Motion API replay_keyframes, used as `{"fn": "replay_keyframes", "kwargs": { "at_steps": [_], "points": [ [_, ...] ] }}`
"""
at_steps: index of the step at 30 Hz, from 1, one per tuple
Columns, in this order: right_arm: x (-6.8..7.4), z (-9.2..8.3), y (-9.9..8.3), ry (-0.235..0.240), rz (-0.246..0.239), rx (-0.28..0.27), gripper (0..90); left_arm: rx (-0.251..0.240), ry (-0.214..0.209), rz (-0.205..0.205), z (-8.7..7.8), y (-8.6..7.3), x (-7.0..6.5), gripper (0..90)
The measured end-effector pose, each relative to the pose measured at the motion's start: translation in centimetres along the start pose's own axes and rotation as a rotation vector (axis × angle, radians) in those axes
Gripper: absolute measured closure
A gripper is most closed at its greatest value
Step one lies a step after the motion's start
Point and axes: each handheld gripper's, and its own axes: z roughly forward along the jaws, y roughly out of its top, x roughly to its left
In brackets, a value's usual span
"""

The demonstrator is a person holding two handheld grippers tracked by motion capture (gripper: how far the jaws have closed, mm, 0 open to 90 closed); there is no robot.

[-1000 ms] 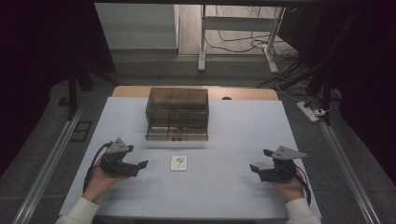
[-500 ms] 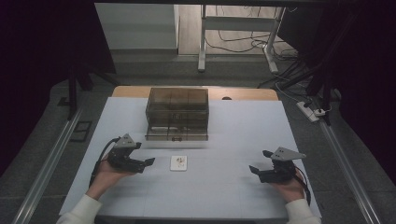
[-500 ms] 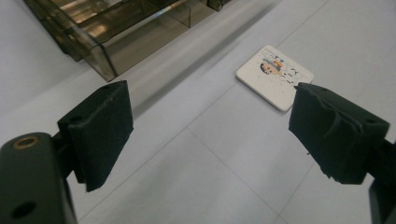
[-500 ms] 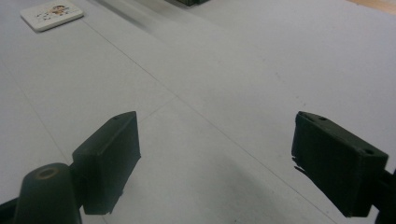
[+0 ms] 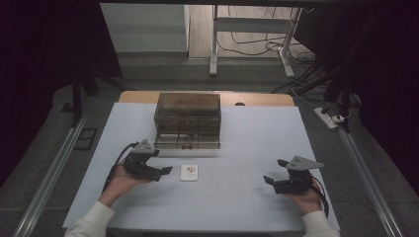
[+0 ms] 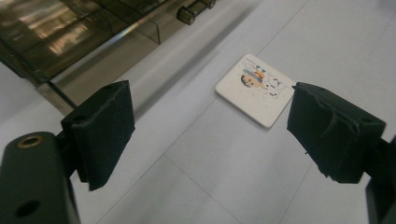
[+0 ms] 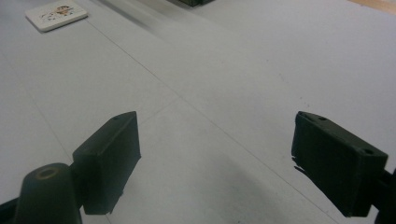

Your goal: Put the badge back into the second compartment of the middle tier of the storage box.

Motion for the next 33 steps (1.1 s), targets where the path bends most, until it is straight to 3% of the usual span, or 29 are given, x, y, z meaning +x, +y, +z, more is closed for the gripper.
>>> {"fn": "replay_keyframes", "kwargs": {
  "at_steps": [8,15,25,31,33],
  "points": [
    [0.1,0.1,0.0,0.005,-0.009,0.004,15.0,0.018,-0.039,0.016,0.4,0.6,-0.1,15.4],
    [0.1,0.0,0.0,0.004,-0.01,0.004,15.0,0.036,-0.067,0.072,1.0,1.4,-0.9,15.4],
    [0.1,0.1,0.0,0.006,-0.012,0.007,15.1,0.06,-0.076,0.108,1.6,2.0,-1.2,15.6],
    [0.1,0.2,0.0,0.009,-0.011,0.006,15.1,0.05,-0.096,0.128,1.8,3.0,-1.4,15.7],
    [0.1,0.2,0.0,0.01,-0.011,0.007,15.1,0.073,-0.097,0.143,2.1,3.2,-1.4,15.6]
  ]
}}
